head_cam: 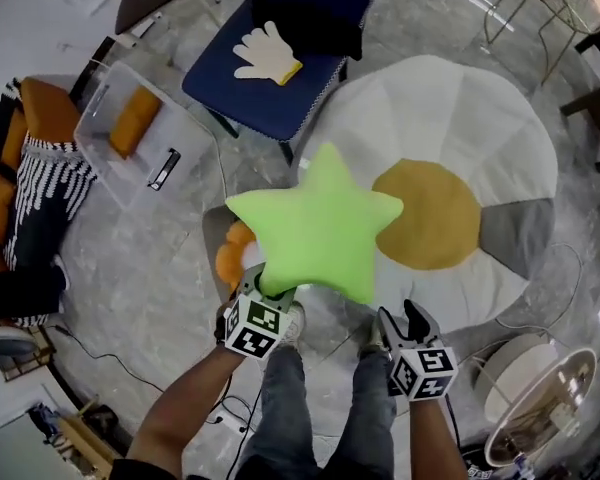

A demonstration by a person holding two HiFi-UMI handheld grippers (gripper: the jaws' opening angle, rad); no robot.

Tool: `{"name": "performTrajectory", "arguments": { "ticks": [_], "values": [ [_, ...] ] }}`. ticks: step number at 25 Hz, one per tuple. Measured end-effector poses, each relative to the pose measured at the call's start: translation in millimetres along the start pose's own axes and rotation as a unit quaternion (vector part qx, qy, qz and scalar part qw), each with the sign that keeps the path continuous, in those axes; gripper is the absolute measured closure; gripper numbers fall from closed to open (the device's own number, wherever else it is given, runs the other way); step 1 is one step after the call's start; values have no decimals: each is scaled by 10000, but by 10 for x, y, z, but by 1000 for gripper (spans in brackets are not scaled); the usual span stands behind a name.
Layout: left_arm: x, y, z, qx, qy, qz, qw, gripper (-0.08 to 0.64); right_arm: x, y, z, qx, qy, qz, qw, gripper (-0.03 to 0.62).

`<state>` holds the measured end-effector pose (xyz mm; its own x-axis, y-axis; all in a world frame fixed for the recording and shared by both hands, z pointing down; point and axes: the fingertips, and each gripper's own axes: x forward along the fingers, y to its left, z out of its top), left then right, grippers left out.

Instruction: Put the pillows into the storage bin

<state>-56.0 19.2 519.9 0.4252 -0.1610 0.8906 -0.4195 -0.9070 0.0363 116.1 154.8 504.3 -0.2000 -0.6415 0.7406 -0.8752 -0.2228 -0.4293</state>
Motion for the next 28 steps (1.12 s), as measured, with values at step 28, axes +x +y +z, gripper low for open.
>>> {"name": "performTrajectory", "arguments": {
  "ticks": [28],
  "values": [
    [-1383, 1360, -2850, 169, 1278, 1035, 9862, 391, 1043, 2516, -545, -1304, 1039, 1162, 9791, 342]
  ]
}}
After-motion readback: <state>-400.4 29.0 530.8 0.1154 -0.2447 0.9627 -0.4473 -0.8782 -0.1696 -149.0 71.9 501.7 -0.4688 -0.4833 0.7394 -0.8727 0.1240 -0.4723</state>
